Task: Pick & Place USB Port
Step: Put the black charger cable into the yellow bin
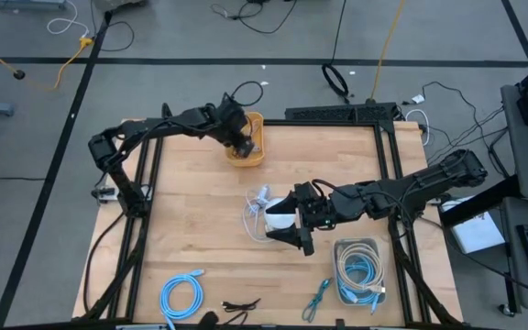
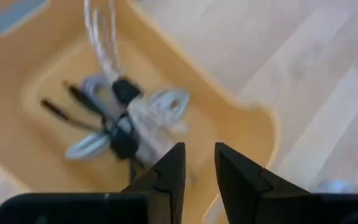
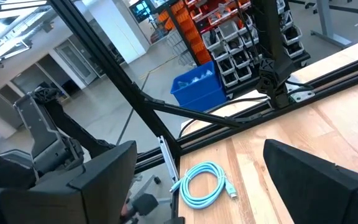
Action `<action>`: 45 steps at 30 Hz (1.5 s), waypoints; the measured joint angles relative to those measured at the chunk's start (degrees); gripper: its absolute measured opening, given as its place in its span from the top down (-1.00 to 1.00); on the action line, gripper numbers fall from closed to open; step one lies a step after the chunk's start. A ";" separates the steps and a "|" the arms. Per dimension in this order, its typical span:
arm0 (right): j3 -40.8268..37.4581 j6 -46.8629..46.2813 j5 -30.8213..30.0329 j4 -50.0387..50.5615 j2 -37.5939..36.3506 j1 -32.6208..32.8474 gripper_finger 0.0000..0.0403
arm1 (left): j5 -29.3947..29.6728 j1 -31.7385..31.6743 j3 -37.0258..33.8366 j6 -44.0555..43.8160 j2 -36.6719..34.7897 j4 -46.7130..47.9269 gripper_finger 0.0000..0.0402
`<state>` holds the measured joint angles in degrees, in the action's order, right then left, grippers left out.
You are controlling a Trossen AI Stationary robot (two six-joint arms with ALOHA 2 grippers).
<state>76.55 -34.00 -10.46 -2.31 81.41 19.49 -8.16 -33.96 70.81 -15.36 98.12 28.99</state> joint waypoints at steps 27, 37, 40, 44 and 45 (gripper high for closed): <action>-0.02 0.35 -0.16 0.35 -0.44 -0.37 -0.70 | -2.71 1.51 0.00 -8.00 9.30 -4.84 0.89; 0.00 0.24 -0.22 0.35 -0.44 -0.37 -0.70 | -3.50 2.48 -0.04 -5.86 5.29 -6.24 0.93; -0.02 0.24 -0.22 0.11 -0.44 -0.42 -0.70 | -1.92 2.58 -0.02 -4.80 0.35 -6.20 0.98; -0.02 0.24 -0.20 -0.04 -0.44 -1.02 -0.70 | -4.40 1.26 -0.02 -5.78 -8.02 -2.98 0.94; -0.02 0.24 -0.14 -0.04 -0.44 -1.16 -0.70 | -7.09 1.32 -0.02 -5.67 -10.46 -0.76 0.93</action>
<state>76.53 -33.76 -10.60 -2.35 80.97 18.32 -15.25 -32.64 70.78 -21.03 87.66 28.23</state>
